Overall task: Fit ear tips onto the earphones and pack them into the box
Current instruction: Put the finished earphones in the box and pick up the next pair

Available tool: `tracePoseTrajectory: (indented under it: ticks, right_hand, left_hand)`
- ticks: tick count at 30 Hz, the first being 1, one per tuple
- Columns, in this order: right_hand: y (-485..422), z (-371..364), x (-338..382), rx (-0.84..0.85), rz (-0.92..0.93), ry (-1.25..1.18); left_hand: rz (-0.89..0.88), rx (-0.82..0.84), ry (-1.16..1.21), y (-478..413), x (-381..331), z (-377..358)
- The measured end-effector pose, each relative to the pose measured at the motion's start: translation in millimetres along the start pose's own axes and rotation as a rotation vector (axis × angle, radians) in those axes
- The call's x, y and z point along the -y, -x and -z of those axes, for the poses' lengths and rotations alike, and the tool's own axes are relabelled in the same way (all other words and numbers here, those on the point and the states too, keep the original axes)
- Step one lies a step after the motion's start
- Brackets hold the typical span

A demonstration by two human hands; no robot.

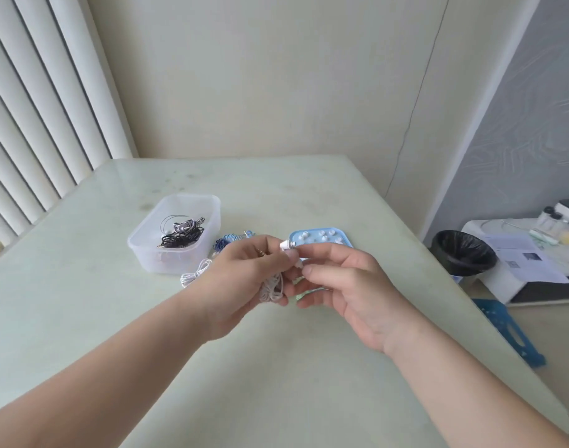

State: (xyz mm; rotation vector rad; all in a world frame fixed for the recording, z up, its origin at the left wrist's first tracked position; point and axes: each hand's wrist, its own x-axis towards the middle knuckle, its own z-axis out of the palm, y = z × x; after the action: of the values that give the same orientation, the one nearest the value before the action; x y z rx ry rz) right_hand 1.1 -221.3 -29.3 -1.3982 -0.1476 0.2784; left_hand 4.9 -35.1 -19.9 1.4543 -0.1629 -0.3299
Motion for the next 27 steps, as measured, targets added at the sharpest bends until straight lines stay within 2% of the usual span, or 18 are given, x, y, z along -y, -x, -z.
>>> tracePoseTrajectory:
  ticks: [6, 10, 16, 19, 27]
  right_hand:
    - [0, 23, -12, -0.149, 0.062, 0.136]
    - [-1, 34, -17, -0.236, 0.02, 0.129]
    - [1, 39, -26, -0.18, 0.032, 0.234]
    - [1, 40, -28, -0.18, 0.045, 0.275]
    - [4, 43, -28, -0.115, -0.088, 0.163]
  left_hand:
    - [-0.085, -0.079, -0.063, -19, 31, -26]
    - [-0.14, -0.081, -0.093, -20, 47, -39]
    - [-0.199, -0.178, -0.112, -17, 59, -41]
    - [-0.174, -0.215, -0.097, -15, 63, -38]
    - [-0.164, -0.182, -0.127, -13, 69, -35]
